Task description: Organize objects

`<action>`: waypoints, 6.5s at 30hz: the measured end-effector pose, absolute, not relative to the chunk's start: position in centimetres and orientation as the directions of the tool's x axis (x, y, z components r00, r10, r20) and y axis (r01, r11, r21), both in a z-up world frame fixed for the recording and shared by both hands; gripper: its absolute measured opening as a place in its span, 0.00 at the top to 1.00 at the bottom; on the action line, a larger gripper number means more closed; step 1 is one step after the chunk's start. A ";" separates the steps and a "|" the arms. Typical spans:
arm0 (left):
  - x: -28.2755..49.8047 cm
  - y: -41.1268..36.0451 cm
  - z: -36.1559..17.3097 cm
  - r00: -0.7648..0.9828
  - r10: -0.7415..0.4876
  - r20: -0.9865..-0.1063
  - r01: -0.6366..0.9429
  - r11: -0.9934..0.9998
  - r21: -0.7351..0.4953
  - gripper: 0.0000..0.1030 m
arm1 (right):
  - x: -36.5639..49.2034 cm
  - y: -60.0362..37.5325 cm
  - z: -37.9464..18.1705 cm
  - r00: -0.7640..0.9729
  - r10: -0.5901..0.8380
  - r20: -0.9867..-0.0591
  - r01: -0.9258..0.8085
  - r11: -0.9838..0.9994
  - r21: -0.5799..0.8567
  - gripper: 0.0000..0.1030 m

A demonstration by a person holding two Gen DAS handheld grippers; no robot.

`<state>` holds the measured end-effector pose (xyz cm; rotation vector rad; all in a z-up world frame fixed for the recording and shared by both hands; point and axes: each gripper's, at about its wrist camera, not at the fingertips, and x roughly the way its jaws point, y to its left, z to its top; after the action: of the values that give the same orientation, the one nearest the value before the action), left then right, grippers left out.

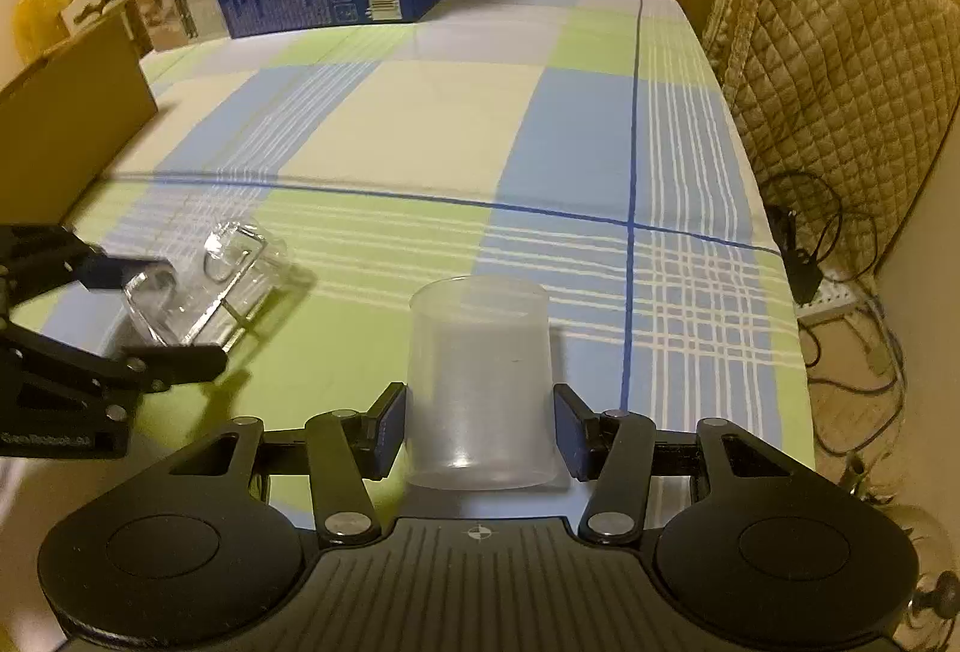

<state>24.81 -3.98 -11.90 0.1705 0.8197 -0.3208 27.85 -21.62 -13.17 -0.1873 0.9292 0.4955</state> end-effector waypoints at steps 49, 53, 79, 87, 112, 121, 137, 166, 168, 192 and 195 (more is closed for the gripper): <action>12.5 4.0 2.4 0.735 -0.133 -0.664 0.239 0.969 0.070 0.52 | 15.6 -13.8 0.9 0.539 0.356 -0.763 -0.467 0.880 0.081 0.53; 9.2 5.4 4.3 0.737 -0.124 -0.665 0.232 0.970 0.076 0.52 | 12.3 -12.5 2.2 0.542 0.380 -0.749 -0.469 0.877 0.106 0.53; -5.1 22.5 8.6 0.741 0.092 -0.665 -0.020 0.993 0.115 0.52 | 0.3 5.1 3.1 0.434 0.564 -0.702 -0.671 0.723 0.166 0.53; -4.7 26.7 9.1 0.730 0.129 -0.671 -0.071 0.991 0.113 0.52 | 0.6 10.0 2.8 0.404 0.588 -0.701 -0.705 0.688 0.171 0.53; 8.6 30.6 8.7 0.691 0.080 -0.719 -0.032 0.996 0.080 0.52 | 11.1 16.5 1.9 0.400 0.566 -0.720 -0.707 0.691 0.151 0.53; 16.4 32.6 7.6 0.673 0.059 -0.737 -0.006 0.997 0.075 0.52 | 17.6 19.5 0.6 0.396 0.554 -0.732 -0.712 0.689 0.135 0.53; 23.9 35.3 4.3 0.645 0.032 -0.764 0.004 0.999 0.046 0.51 | 22.6 23.1 -3.1 0.370 0.516 -0.772 -0.730 0.676 0.102 0.53; 15.1 38.9 8.5 0.729 0.118 -0.675 -0.172 0.985 -0.013 0.01 | 21.3 20.5 -0.2 0.403 0.577 -0.711 -0.688 0.703 0.181 0.31; 13.4 38.2 9.0 0.729 0.118 -0.675 -0.178 0.984 -0.020 0.01 | 20.0 19.1 0.7 0.419 0.564 -0.712 -0.662 0.726 0.185 0.31; -6.0 26.0 10.1 0.716 0.091 -0.692 -0.150 0.988 -0.025 0.01 | 0.1 4.1 3.9 0.488 0.469 -0.736 -0.516 0.835 0.190 0.30; -7.0 25.3 10.0 0.714 0.096 -0.694 -0.151 0.988 -0.018 0.01 | -1.3 3.0 3.8 0.491 0.455 -0.743 -0.513 0.840 0.175 0.30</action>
<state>-7.02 25.30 10.02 -0.0752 0.7637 0.1368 -1.33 2.99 3.79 -0.0729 0.8791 0.5879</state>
